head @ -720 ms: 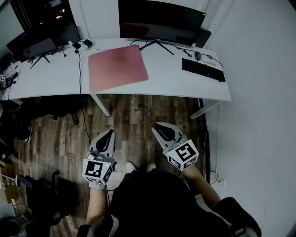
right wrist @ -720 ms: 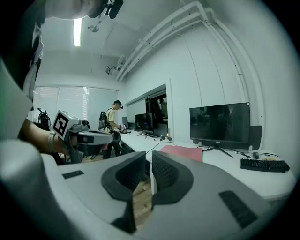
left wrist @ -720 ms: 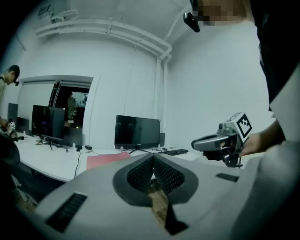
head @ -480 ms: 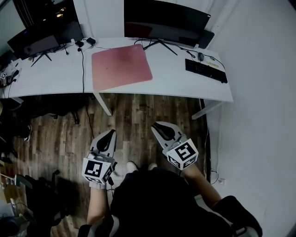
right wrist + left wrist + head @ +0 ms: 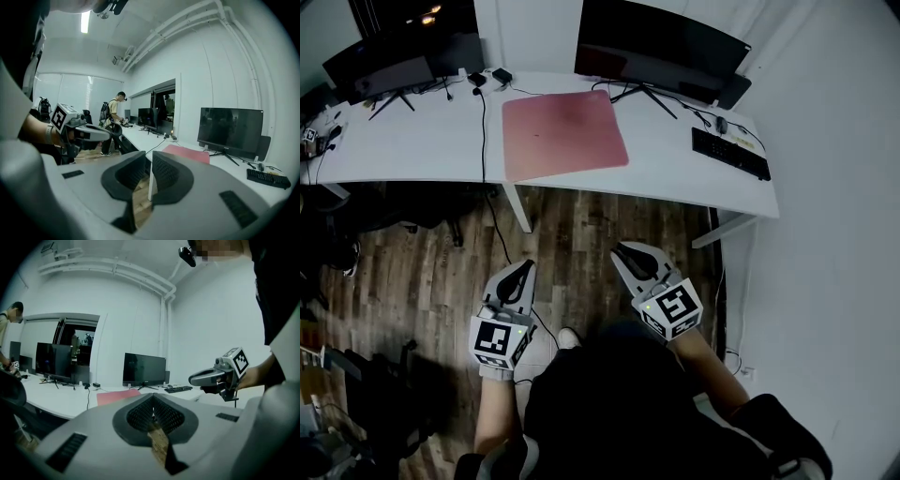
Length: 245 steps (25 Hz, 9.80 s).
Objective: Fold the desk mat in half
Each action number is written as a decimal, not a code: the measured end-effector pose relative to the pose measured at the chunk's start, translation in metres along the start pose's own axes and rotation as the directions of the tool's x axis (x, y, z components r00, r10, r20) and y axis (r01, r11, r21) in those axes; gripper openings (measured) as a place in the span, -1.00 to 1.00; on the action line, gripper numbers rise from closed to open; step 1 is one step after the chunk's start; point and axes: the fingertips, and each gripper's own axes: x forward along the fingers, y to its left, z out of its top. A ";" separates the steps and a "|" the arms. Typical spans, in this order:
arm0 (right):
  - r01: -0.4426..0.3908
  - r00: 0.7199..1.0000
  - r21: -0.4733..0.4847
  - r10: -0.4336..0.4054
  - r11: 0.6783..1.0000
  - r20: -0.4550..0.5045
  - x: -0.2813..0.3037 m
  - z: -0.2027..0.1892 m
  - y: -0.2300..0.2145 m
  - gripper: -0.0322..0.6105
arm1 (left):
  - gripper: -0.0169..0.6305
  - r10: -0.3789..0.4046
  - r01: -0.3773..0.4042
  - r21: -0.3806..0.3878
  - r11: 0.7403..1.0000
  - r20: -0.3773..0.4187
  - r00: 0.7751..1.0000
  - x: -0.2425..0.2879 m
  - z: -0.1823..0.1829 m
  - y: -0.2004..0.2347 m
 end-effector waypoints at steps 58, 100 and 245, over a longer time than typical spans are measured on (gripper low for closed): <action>-0.327 0.862 -0.039 0.282 0.944 -0.421 0.345 -0.098 -0.271 -0.45 | -0.35 0.018 0.044 0.090 0.995 -0.591 0.806 0.292 -0.153 0.272; 0.174 0.837 0.142 -0.070 0.974 -0.543 0.305 -0.145 -0.293 -0.44 | -0.37 -0.395 0.813 0.088 0.576 -0.841 0.370 0.307 -0.227 0.281; -0.022 0.753 -0.415 -0.259 0.910 -0.606 0.611 -0.138 -0.515 -0.33 | -0.38 0.077 0.210 0.333 0.919 -0.675 0.734 0.549 -0.177 0.522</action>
